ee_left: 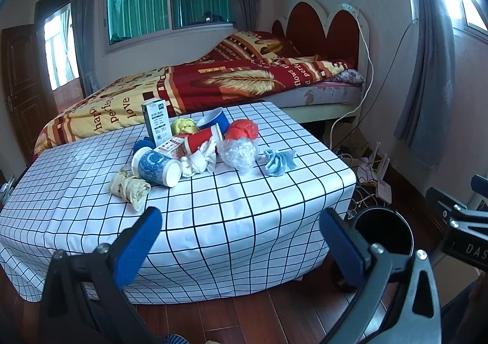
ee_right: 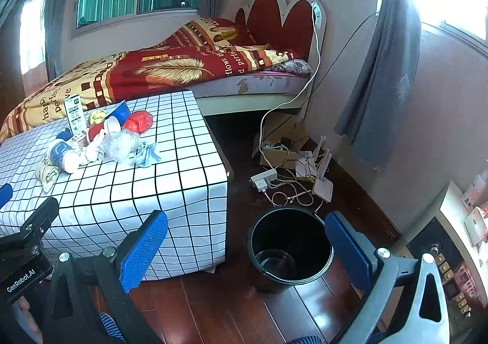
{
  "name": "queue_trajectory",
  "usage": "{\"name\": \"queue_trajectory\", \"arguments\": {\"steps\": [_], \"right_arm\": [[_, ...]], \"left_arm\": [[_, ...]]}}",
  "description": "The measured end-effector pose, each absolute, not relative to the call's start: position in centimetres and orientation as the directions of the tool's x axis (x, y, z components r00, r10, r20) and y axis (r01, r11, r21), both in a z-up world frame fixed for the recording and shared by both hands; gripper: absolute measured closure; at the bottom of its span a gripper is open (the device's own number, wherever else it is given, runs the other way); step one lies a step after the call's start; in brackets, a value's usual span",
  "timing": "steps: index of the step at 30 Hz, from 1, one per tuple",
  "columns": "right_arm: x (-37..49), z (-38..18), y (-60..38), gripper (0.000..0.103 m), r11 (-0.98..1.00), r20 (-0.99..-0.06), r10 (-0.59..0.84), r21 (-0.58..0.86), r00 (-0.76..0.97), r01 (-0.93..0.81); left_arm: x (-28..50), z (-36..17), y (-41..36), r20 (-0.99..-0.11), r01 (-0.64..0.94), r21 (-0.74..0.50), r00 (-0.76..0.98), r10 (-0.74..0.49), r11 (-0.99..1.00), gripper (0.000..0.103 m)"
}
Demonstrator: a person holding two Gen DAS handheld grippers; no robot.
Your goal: Collect trash
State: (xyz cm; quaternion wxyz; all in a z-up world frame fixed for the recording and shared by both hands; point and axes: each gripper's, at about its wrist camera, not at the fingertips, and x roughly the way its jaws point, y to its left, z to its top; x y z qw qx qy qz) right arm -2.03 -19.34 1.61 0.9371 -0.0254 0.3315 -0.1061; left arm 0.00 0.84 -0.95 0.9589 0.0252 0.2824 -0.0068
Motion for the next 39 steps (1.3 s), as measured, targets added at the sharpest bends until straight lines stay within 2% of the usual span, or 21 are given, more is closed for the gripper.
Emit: {"name": "queue_trajectory", "arguments": {"steps": [39], "right_arm": [[-1.97, 1.7, -19.47, 0.0, 0.977, -0.618, -0.21, -0.107, 0.758, 0.183]], "left_arm": [[0.16, -0.28, 0.02, -0.54, 0.043, 0.067, 0.842, 0.0, 0.997, 0.0]]}}
